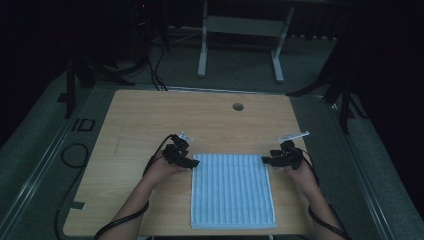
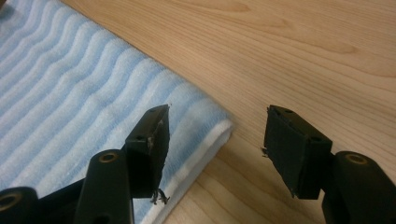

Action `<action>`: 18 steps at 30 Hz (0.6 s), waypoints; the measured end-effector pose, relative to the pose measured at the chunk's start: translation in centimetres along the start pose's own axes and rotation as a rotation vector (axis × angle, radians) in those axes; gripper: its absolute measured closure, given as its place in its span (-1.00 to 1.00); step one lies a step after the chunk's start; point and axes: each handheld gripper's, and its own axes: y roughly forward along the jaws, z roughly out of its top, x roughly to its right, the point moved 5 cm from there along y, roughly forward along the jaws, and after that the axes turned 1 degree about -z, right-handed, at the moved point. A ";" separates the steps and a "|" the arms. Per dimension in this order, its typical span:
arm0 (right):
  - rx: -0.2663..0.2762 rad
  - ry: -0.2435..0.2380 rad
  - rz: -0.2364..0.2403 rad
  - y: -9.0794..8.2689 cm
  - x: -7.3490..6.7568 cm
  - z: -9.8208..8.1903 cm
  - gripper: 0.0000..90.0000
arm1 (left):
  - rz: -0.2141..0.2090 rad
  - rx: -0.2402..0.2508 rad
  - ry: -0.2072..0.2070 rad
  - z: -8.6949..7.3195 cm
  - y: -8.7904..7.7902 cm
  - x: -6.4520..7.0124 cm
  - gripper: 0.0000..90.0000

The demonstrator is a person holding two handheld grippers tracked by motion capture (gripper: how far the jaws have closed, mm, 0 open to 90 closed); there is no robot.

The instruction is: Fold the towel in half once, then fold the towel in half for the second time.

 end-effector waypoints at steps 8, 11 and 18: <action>-0.021 0.008 -0.023 0.8 0.5 0.7 -0.05 | -0.022 0.005 -0.013 1.0 0.5 -0.8 -0.12; -0.045 0.004 -0.017 1.2 0.6 0.9 0.05 | -0.032 0.000 -0.003 1.5 1.0 -0.9 -0.09; -0.116 -0.059 0.024 2.2 -0.2 0.5 0.56 | -0.069 -0.018 0.014 2.1 2.1 -0.6 0.42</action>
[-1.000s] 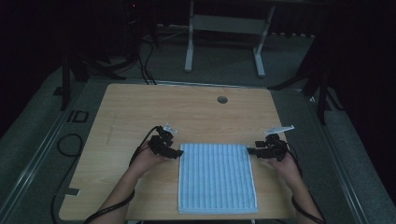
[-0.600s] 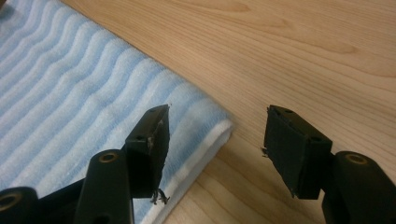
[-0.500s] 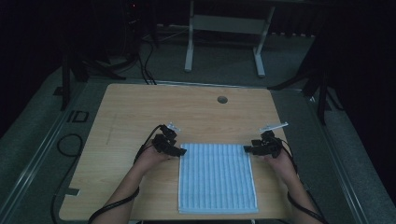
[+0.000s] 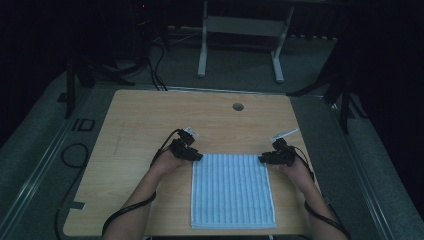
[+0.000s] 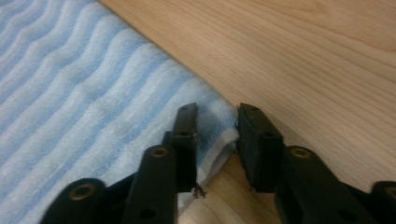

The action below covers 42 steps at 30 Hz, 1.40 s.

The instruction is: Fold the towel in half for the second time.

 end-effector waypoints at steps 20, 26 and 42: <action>0.107 -0.065 -0.041 -3.2 -1.3 3.2 0.91 | 0.037 0.132 0.008 1.7 -4.4 0.0 0.93; 0.119 -0.105 -0.054 -4.3 -2.2 3.6 0.93 | 0.048 0.155 0.040 1.8 -5.8 0.7 0.93; 0.270 -0.165 -0.047 -9.9 -5.7 2.1 0.93 | -0.027 0.255 0.139 1.2 -10.0 5.2 0.93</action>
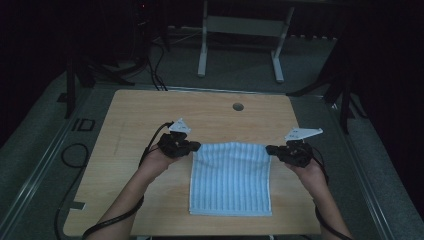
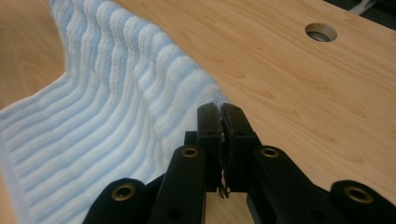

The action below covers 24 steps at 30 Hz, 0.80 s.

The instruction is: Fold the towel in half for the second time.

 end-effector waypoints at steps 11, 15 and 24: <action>0.049 -0.032 0.038 -4.2 -4.7 -3.1 0.93 | -0.064 0.026 0.051 -3.3 -2.6 4.6 0.93; 0.050 -0.031 0.057 -4.9 -6.2 -4.3 0.93 | -0.082 0.020 0.072 -4.7 -3.0 6.0 0.92; 0.008 -0.009 0.109 -4.8 -9.5 -8.4 0.93 | -0.107 -0.027 0.049 -7.9 -2.4 7.5 0.92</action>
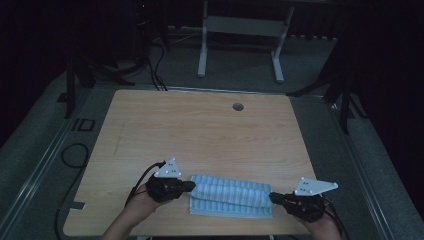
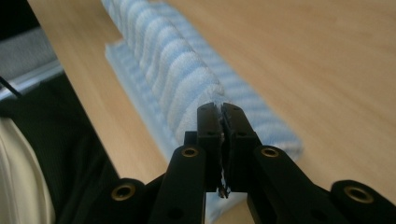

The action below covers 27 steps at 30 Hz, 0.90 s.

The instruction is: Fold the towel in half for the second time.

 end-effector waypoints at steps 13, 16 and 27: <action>-0.091 0.091 0.053 1.2 -0.3 -4.2 0.83 | -0.070 -0.108 -0.018 -3.0 2.0 1.5 0.66; -0.049 0.119 0.058 0.5 0.0 -3.7 0.50 | -0.023 -0.068 -0.021 -2.3 1.2 0.9 0.29; -0.049 0.091 0.055 2.6 0.5 -1.7 0.37 | -0.064 -0.088 -0.025 -1.4 4.2 0.8 0.02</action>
